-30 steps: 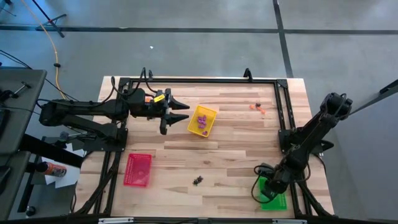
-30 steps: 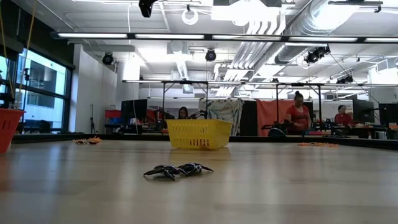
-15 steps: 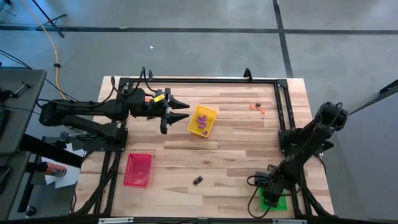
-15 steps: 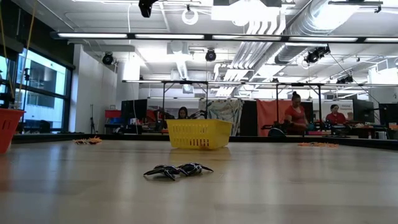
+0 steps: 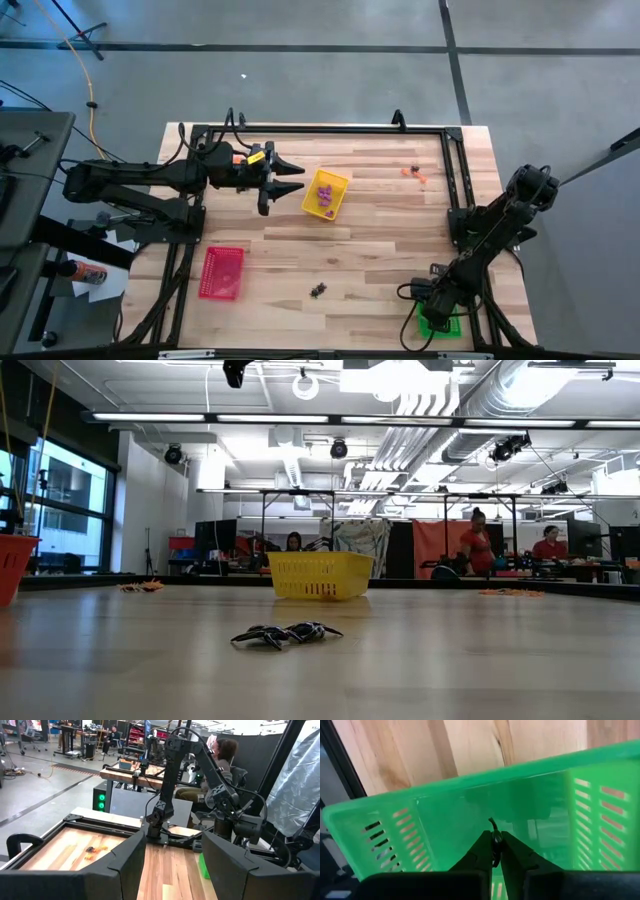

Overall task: Sort Halloween decoration
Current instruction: Put the black spider toy into the green bin

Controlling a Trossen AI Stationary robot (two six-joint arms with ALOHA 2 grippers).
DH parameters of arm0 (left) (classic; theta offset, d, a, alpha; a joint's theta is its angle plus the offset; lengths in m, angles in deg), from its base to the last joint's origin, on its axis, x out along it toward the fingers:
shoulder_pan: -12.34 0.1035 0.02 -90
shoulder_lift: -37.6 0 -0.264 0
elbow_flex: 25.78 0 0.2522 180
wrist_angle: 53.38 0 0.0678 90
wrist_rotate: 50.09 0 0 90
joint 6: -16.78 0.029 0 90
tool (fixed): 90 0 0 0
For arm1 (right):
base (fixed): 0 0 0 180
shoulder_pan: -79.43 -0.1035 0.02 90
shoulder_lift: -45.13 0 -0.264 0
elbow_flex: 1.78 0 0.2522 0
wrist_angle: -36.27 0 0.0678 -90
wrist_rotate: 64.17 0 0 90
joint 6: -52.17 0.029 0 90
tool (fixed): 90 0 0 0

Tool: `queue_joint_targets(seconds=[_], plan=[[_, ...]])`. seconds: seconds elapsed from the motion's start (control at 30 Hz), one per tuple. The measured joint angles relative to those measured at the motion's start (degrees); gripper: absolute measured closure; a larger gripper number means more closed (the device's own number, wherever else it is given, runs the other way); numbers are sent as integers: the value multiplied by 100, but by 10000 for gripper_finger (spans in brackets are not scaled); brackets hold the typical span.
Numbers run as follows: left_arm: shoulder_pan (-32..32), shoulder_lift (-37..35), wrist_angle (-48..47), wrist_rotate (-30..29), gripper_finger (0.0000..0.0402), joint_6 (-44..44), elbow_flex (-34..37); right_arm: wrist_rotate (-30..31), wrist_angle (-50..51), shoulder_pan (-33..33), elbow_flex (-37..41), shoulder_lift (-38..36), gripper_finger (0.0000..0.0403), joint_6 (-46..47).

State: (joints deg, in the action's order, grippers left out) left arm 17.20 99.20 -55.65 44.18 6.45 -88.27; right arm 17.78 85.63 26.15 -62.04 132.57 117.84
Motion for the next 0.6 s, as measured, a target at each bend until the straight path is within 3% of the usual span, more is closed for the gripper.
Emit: queue_joint_targets(seconds=[0.13, 0.43, 0.6], plan=[[0, 0, 0, 0, 220, 0, 0, 39, 22, -2, 0, 0, 359, -64], [0, 0, -2, 0, 220, 0, 0, 141, 148, -2, 0, -2, 254, -271], [0, 0, -4, 2, 220, 0, 0, 76, 166, -2, 0, -2, 221, -276]])
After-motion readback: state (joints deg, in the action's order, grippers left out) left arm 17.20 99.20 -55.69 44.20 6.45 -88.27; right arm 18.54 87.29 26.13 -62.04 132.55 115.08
